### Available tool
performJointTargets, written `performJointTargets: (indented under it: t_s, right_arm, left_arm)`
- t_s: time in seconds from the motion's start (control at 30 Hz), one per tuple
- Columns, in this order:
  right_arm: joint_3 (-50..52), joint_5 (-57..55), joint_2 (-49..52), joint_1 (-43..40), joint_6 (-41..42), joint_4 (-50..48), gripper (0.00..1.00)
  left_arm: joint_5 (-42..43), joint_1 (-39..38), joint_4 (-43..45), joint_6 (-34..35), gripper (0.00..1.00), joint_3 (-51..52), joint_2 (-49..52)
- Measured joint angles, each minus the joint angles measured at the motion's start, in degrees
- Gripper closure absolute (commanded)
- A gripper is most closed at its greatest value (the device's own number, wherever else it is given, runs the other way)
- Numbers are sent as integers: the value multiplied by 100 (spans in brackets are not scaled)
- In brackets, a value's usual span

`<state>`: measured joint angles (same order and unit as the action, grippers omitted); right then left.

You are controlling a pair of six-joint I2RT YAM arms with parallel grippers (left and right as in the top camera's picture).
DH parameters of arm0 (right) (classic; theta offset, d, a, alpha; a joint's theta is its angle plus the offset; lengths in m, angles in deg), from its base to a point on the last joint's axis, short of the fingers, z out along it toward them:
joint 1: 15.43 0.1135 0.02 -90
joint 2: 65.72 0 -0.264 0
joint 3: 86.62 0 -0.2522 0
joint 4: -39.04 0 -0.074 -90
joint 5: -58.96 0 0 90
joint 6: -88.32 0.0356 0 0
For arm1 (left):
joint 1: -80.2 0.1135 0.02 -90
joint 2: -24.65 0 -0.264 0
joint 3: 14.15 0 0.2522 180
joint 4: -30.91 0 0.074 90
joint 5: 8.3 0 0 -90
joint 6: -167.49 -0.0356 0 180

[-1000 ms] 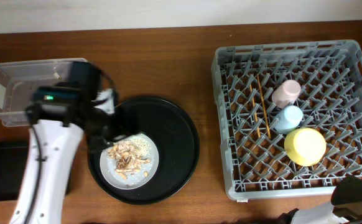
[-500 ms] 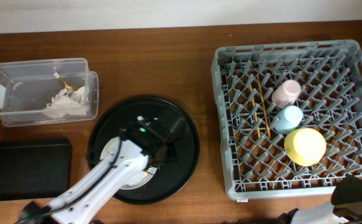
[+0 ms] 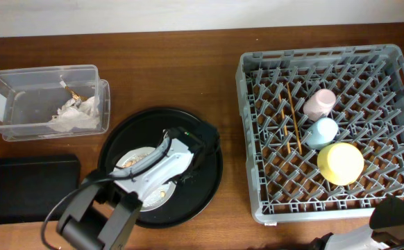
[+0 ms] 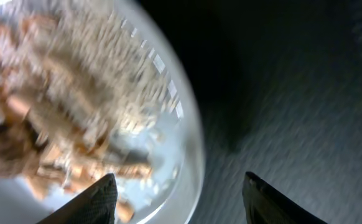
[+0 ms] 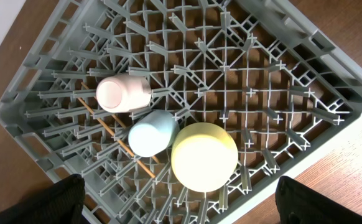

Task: Sort waste into correct bins and load items into the dishwasher rack
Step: 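Move the left gripper over the tray and grasp the white plate, then lift the white plate and carry it left over the small black tray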

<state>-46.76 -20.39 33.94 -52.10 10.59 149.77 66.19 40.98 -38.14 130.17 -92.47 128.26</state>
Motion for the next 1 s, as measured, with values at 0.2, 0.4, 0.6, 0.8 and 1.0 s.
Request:
performJointTargets:
  t_s: [0.2,0.4,0.6,0.8,1.0]
  right_arm:
    - [0,0,0,0,0,2,1]
    - [0,0,0,0,-2,2,2]
    - [0,0,0,0,-2,2,2]
    - [0,0,0,0,-4,2,1]
    - [0,0,0,0,-2,0,2]
  left_arm:
    - [-291,11,304,-157,37,-162,92]
    - [-439,212,391,-164,48,-168,94]
    - [-431,245,389,-140,64,-168,98]
    - [-393,173,393,-122,69,-168,295]
    - [-273,142,402,-116,84,-184,538]
